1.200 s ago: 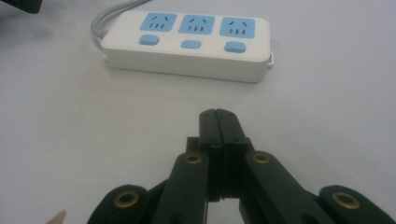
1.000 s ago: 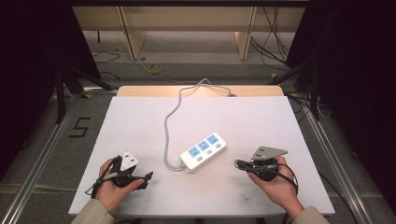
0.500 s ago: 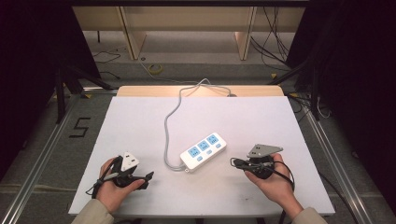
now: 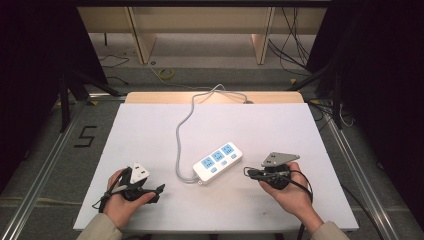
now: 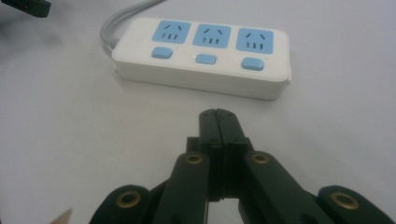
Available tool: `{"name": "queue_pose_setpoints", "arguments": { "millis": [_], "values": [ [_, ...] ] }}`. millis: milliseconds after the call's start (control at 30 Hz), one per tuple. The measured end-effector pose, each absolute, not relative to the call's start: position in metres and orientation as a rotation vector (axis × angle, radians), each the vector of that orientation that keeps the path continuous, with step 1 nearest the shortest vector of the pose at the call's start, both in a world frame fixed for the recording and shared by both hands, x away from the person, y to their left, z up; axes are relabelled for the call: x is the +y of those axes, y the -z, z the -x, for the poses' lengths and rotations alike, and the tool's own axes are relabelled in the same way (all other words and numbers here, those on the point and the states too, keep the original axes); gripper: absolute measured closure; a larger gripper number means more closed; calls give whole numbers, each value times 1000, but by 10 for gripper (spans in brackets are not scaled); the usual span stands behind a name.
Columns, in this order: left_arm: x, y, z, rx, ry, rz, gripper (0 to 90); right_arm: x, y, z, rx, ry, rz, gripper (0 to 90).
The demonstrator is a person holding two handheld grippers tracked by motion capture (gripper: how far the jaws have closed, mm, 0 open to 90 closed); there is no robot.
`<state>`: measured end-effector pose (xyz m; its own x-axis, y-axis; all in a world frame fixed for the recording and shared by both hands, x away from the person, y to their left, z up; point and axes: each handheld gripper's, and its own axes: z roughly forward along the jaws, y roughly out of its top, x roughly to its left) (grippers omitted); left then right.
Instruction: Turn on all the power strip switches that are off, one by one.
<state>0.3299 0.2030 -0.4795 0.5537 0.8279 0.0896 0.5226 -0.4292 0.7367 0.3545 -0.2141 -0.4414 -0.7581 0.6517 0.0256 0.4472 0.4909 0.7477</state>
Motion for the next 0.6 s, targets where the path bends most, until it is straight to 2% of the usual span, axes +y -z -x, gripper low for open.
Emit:
{"name": "queue_pose_setpoints", "arguments": {
  "millis": [600],
  "values": [
    [203,479,-330,1075,-598,-2126,159,-201,437,-361,2501,-1126,-918,900]
  ]
}}
